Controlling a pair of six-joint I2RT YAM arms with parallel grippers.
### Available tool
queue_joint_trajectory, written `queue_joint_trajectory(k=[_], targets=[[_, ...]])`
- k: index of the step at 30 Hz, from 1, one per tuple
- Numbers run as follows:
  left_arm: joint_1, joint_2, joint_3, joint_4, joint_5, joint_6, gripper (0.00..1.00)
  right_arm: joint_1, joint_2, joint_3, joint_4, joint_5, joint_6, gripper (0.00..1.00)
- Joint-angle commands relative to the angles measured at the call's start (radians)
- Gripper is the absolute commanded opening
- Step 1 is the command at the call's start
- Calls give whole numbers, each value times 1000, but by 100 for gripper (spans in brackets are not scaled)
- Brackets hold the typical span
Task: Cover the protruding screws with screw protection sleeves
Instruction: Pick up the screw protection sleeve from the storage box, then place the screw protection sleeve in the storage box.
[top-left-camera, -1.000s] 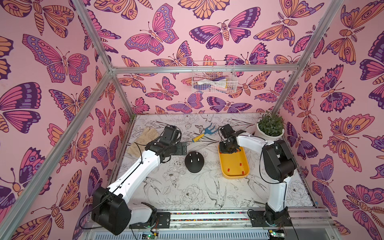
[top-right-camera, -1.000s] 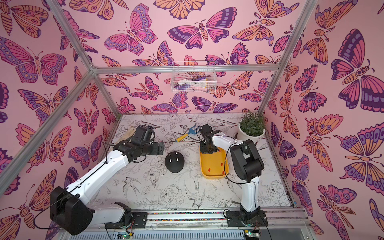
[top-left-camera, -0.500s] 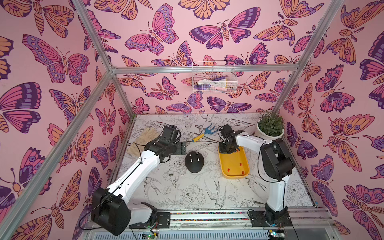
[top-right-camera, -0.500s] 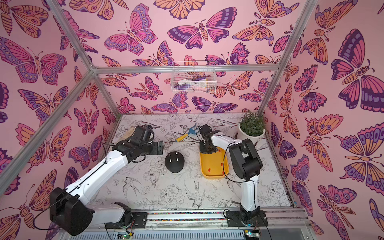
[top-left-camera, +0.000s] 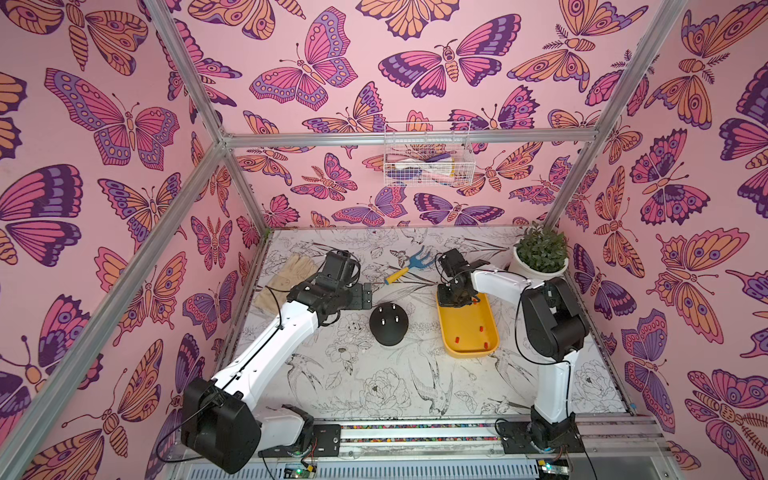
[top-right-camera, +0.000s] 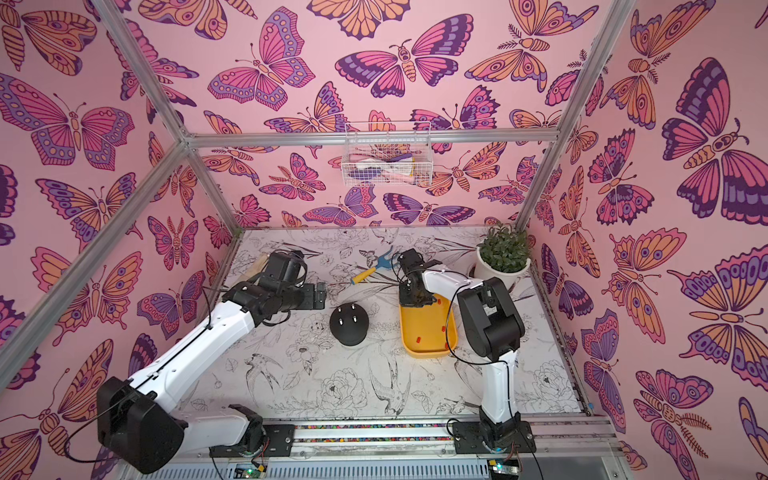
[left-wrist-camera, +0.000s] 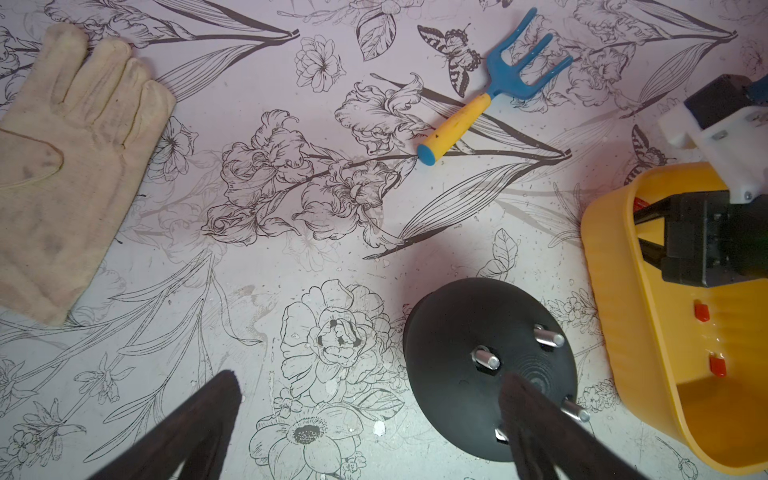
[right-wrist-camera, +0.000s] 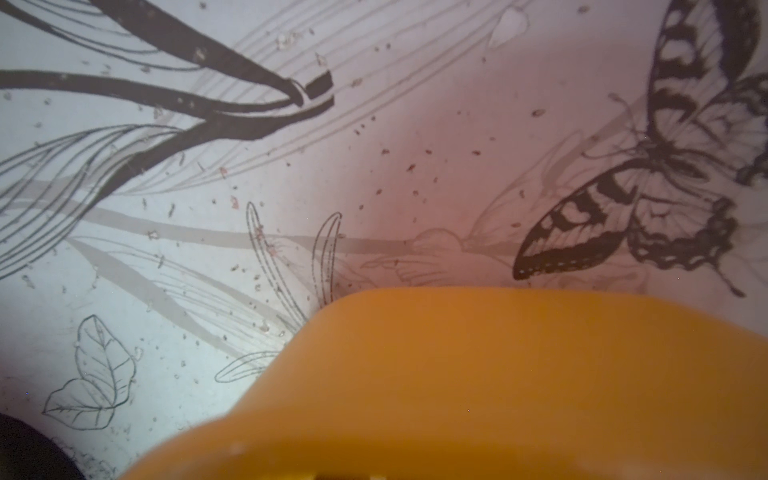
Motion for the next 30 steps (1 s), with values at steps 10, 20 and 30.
queue_joint_trajectory(k=[10, 20, 30], targets=[[8, -67, -20, 14, 12, 2, 99, 7, -154, -72, -44, 17, -12, 9], [8, -73, -22, 18, 33, -6, 100, 7, -279, -220, -101, 48, -1, 9], [8, -67, -24, 21, 33, -7, 99, 4, -258, -264, -88, 37, 5, 9]])
